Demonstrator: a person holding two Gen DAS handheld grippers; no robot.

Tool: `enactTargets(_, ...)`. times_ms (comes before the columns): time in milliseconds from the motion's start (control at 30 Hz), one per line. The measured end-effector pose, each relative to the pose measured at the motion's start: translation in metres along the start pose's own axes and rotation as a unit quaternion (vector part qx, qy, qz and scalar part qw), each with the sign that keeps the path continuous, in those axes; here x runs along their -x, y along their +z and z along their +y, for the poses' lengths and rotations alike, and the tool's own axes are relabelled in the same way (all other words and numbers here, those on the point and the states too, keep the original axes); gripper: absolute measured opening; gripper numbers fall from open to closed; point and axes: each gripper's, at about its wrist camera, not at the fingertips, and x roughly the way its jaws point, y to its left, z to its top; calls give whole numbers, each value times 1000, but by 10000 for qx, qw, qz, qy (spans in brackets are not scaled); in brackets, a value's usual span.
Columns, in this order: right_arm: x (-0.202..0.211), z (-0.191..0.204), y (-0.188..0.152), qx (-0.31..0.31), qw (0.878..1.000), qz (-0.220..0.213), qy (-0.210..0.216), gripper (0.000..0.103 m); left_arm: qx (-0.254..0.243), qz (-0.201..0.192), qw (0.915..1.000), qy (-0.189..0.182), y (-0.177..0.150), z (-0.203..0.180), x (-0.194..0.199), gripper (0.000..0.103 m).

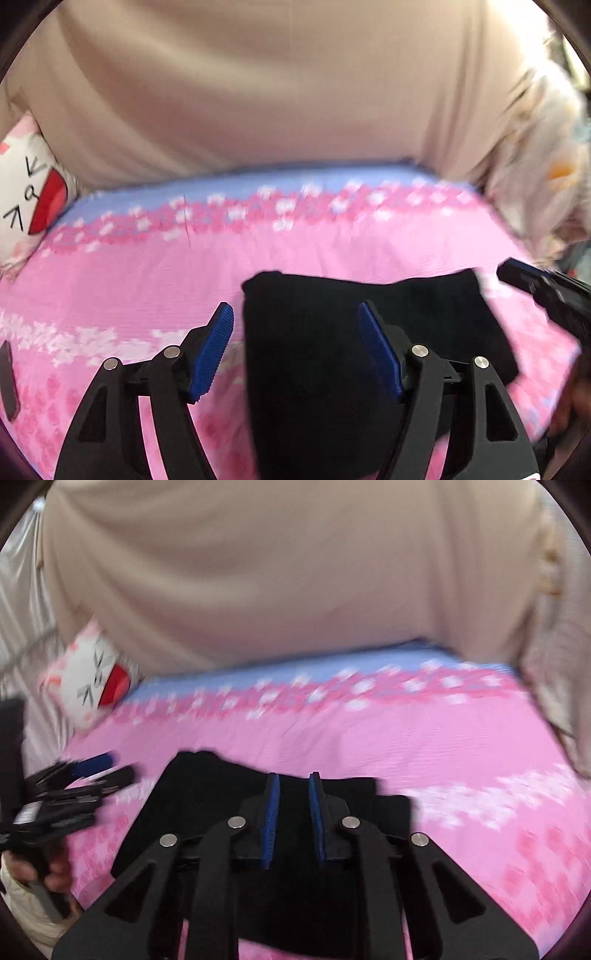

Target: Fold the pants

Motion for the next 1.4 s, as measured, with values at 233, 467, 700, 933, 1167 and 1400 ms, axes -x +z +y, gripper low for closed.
enactTargets(233,-77,-61,-9,-907,9928,767,-122,12,791,908,9924,255,-9,26,-87,76)
enactTargets(467,-82,-31,-22,154,9919,771,-993,9,399,668,9944,714,-10,12,-81,80)
enactTargets(700,-21,-7,-30,-24,9991,316,-275,13,159,420,9931,1081,-12,2,-60,81)
enactTargets(933,-13,-31,-79,-224,9977,610,-205,10,197,410,9937,1019,-19,-2,-45,83)
enactTargets(1167,5,-10,-34,-160,9989,306,310,15,178,441,9921,1158,-22,-2,-41,83)
enactTargets(1400,-74,33,16,358,9949,704,632,15,193,431,9897,1348,-25,5,-35,87)
